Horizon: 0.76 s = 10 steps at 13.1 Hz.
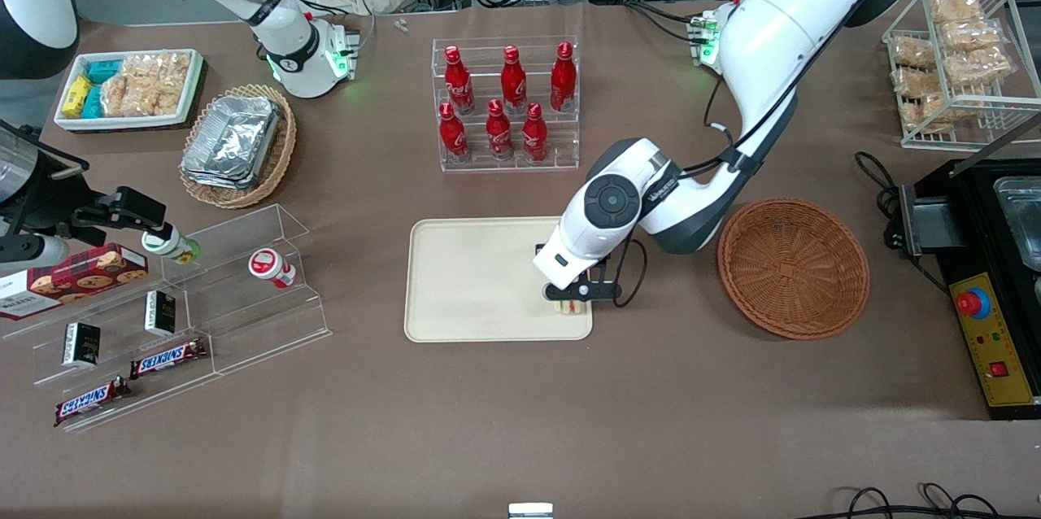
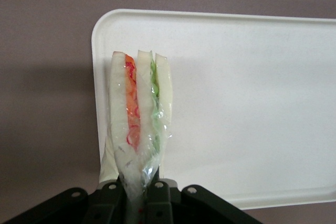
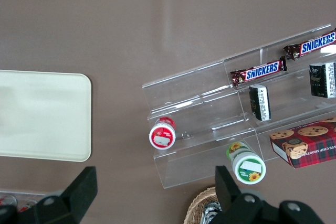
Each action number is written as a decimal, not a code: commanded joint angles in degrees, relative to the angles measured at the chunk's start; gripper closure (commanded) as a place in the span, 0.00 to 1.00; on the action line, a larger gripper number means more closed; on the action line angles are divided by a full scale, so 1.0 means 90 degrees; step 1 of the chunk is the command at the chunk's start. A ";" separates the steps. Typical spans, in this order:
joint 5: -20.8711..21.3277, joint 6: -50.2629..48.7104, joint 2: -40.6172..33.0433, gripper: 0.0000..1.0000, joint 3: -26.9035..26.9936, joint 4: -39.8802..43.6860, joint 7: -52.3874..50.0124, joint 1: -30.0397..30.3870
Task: Place sandwich from basket to tray
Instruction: 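Lower the sandwich onto the tray and open the left gripper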
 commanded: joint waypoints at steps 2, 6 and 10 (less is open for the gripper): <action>0.0249 0.0149 0.0368 1.00 0.0030 0.0193 -0.0079 -0.0072; 0.0239 0.0424 0.0486 1.00 0.0030 0.0183 -0.0108 -0.0072; 0.0131 0.0443 0.0584 0.88 0.0030 0.0203 -0.0147 -0.0072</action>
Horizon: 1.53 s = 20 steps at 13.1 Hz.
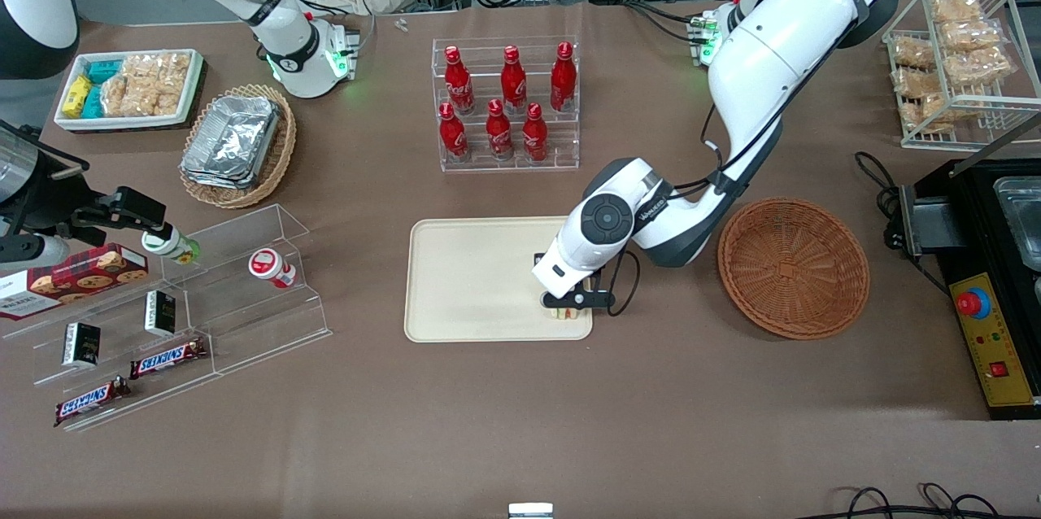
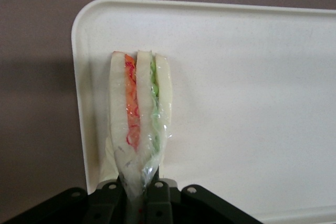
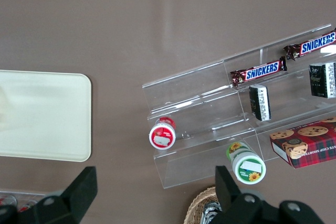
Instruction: Place sandwich from basket to tray
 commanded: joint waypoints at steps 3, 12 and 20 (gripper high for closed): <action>0.0088 0.0059 0.0146 0.01 0.0017 0.0194 -0.0256 -0.0063; 0.0000 -0.0544 -0.0731 0.00 0.0008 0.0194 -0.0275 0.0296; -0.0029 -0.1669 -0.2225 0.00 -0.0041 0.0145 -0.0177 0.1809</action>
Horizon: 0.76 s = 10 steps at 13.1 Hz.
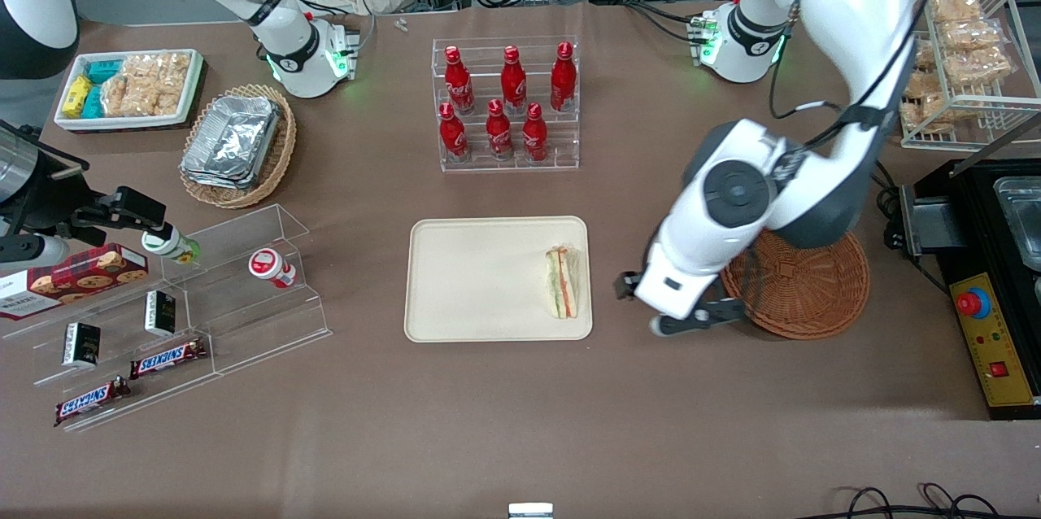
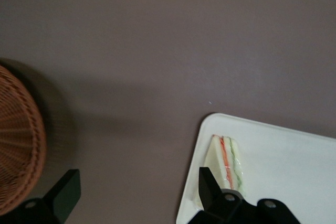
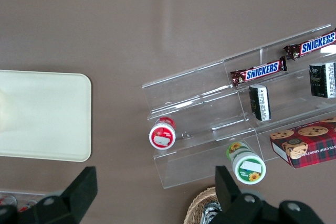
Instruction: Place sandwich from basket to tray
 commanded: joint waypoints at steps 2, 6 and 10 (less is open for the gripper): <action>-0.0077 -0.0531 -0.0885 0.00 -0.0062 -0.0194 -0.0011 0.0532; -0.0086 -0.0778 -0.1472 0.00 -0.0042 -0.0378 0.0009 0.0833; -0.0388 -0.0768 -0.2097 0.00 -0.0042 -0.0916 0.0457 0.1282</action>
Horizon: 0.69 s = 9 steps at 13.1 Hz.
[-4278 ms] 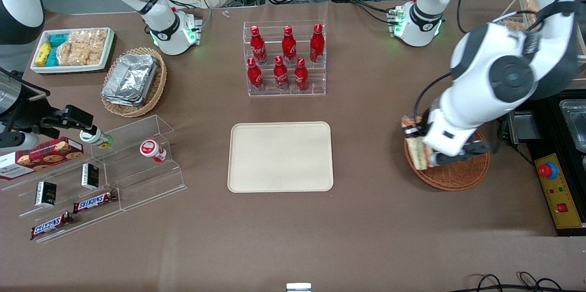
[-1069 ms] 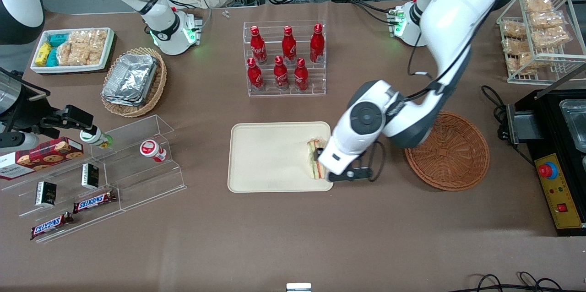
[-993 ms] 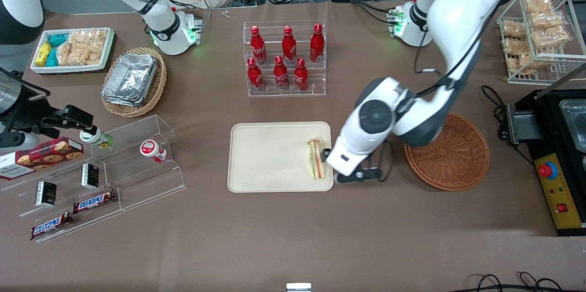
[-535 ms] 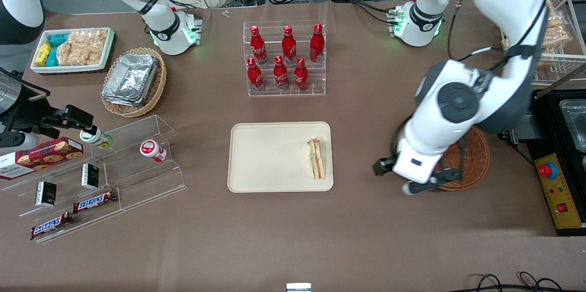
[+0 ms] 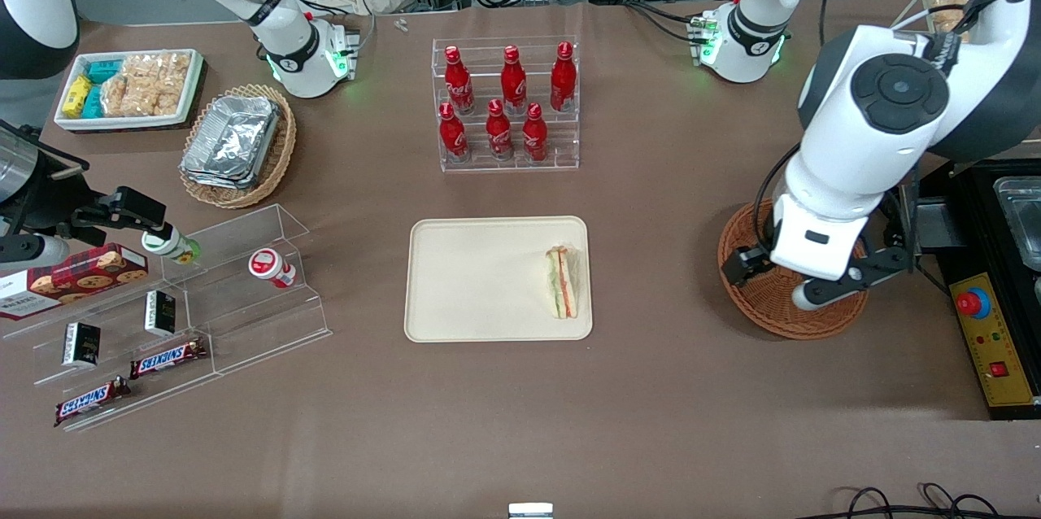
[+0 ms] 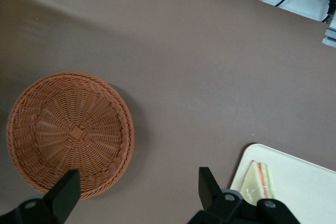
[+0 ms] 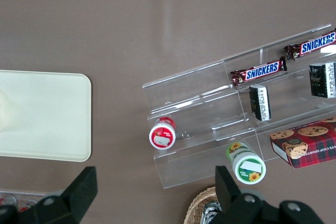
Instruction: Place sandwich from basket to tray
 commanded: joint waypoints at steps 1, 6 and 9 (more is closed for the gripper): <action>-0.0440 0.0044 -0.0618 0.00 -0.0041 -0.0565 0.0558 0.0500; -0.0959 0.0054 -0.1321 0.00 0.1252 -0.1035 0.2053 -0.0079; -0.1318 -0.0160 -0.1556 0.00 0.2506 -0.1025 0.3242 -0.0874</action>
